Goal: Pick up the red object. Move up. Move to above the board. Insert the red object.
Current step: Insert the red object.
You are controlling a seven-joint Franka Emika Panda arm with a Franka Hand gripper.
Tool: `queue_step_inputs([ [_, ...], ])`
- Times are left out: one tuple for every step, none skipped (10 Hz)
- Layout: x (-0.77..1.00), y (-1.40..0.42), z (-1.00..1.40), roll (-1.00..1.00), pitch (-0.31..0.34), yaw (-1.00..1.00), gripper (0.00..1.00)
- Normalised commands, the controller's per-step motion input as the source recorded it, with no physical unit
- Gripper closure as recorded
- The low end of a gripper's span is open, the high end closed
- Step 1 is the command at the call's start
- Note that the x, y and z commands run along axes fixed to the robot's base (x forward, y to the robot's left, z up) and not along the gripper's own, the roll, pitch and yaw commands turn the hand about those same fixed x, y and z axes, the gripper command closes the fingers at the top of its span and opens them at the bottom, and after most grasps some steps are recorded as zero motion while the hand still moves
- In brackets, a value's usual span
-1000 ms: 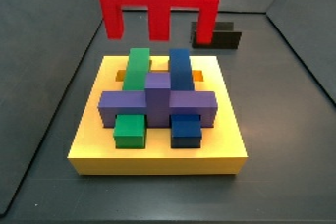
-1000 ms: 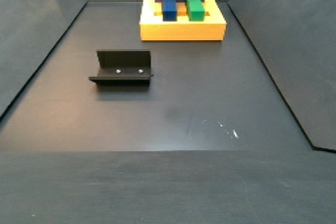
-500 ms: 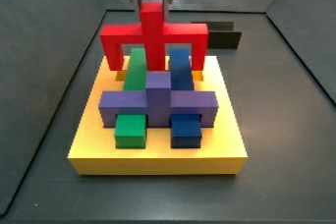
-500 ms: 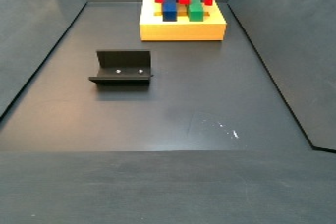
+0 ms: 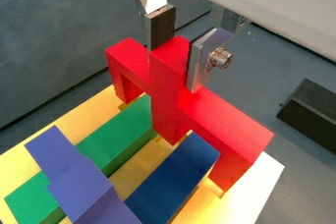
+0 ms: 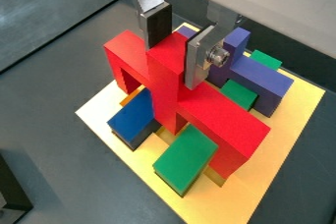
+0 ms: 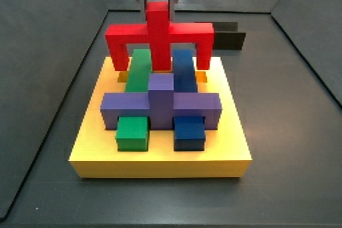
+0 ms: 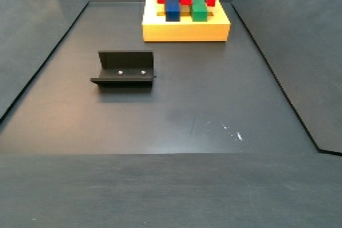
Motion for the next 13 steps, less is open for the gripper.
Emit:
queue_step_inputs([
  [0.23,0.02,-0.13,0.13,0.027,0.07,1.0],
  [0.04,0.0,-0.11,0.16,0.031,0.04,1.0],
  [0.0,0.0,-0.09,0.12,0.017,0.0,1.0],
  [0.0,0.0,-0.11,0.13,0.02,0.0,1.0],
  [-0.15,0.0,-0.09,0.09,0.0,0.0,1.0],
  [-0.09,0.0,-0.12,0.11,0.0,0.0,1.0],
  [0.0,0.0,-0.17,0.13,0.003,0.0,1.0],
  [0.0,0.0,-0.14,0.13,0.01,0.0,1.0],
  [0.07,-0.04,-0.13,0.12,0.01,0.01,1.0],
  [0.3,0.0,-0.16,0.08,0.014,0.06,1.0],
  [0.22,0.0,-0.11,0.05,0.0,0.07,1.0],
  [0.19,-0.05,-0.12,0.02,0.0,0.11,1.0],
  [0.13,-0.02,-0.14,0.0,-0.009,0.13,1.0],
])
